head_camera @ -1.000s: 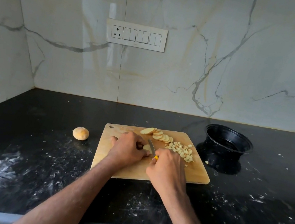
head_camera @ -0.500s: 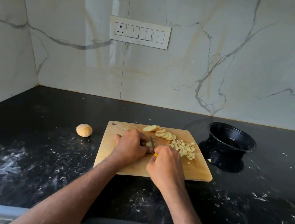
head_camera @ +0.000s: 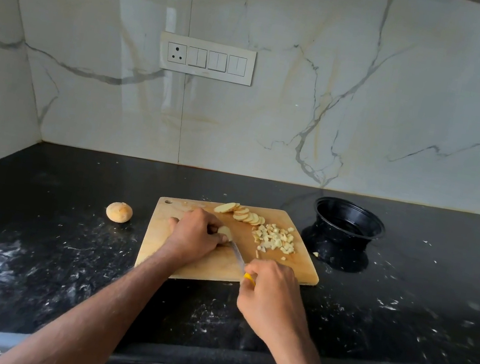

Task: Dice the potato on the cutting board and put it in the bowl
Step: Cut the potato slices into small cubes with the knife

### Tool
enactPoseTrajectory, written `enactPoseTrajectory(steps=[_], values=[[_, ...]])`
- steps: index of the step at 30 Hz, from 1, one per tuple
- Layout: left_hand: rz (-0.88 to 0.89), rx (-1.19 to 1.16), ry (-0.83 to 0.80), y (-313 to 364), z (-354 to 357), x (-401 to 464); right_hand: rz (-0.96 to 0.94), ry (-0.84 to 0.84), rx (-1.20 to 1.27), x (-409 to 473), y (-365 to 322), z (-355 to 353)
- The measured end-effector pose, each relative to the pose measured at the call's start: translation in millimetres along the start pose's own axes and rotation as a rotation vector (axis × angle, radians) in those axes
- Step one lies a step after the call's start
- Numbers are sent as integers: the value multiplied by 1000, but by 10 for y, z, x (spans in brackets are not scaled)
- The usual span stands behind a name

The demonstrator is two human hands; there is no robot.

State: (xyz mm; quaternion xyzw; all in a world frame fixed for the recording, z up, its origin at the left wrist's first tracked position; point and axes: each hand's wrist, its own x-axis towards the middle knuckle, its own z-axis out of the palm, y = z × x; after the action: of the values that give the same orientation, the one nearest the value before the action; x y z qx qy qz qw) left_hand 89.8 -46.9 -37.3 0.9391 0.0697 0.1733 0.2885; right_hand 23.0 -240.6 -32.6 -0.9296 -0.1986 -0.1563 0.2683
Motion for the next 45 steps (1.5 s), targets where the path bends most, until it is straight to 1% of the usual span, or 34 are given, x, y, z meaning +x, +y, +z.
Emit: enactPoseTrajectory(steps=[5, 12, 22, 28, 31, 35, 40, 45], values=[[-13, -86, 32, -13, -25, -8, 58, 146, 60, 99, -15, 7], [-6, -78, 45, -39, 5, 20, 26, 162, 47, 336, -130, 260], [-17, -93, 9, -45, 1, 47, 30, 84, 20, 444, -163, 336], [-8, -99, 7, -68, 8, 76, 119, 18, 27, 567, -265, 338], [-14, -87, 24, -68, 38, 80, 117, -1, 27, 606, -292, 333], [-38, -65, 30, -47, 45, 63, 56, 1, -14, 453, -274, 310], [-43, -40, 8, -28, 17, 48, 13, -4, 7, 155, -183, 211], [-33, -49, -12, -5, -6, 21, 33, -28, 3, 40, -40, -1]])
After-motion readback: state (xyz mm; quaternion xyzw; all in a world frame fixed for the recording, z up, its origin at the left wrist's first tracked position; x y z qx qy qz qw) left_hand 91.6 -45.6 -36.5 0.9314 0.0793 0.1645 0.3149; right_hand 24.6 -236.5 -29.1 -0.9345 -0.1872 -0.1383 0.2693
